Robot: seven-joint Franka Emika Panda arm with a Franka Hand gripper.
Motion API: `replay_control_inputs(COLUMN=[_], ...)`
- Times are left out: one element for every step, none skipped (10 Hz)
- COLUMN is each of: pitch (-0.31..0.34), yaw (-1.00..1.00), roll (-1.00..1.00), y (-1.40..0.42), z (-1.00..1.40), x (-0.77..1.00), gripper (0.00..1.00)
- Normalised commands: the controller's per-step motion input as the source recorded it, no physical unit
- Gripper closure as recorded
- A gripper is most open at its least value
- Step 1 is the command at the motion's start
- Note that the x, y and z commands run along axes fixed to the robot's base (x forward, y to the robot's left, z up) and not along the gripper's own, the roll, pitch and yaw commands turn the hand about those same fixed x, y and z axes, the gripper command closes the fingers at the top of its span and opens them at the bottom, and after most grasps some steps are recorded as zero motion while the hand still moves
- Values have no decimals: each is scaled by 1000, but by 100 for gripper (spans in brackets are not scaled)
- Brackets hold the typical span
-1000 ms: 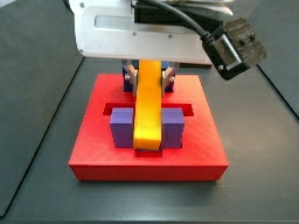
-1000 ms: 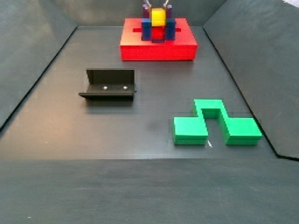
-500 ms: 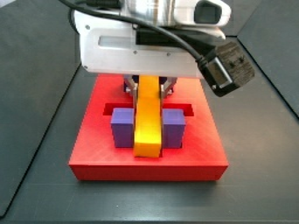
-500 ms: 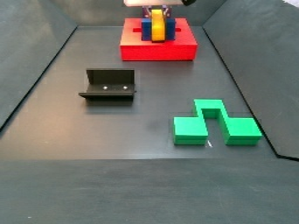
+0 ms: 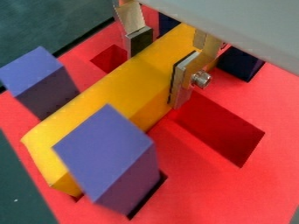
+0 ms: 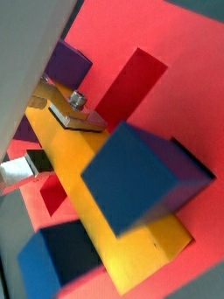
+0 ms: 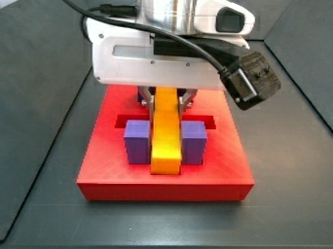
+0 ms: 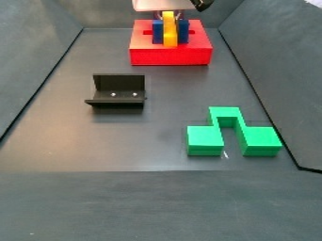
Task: Pick up the yellow object. Move up. Move to above the board. Insert the yellow object.
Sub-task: Insert the yellow object.
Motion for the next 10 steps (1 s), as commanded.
replay_control_inputs(pitch=[0, 0, 0, 0, 0, 0, 0, 0, 0, 16], yaw=[0, 0, 0, 0, 0, 31, 86, 160, 206, 306], roll=[-57, 0, 0, 0, 6, 53, 27, 24, 47, 96], y=[223, 37, 0, 0, 0, -57, -54, -11, 0, 0], z=[271, 37, -91, -129, -143, -251, -346, -326, -277, -269], x=[0, 0, 0, 0, 0, 0, 0, 0, -6, 0], gripper=[100, 100, 100, 100, 100, 100, 100, 100, 100, 100])
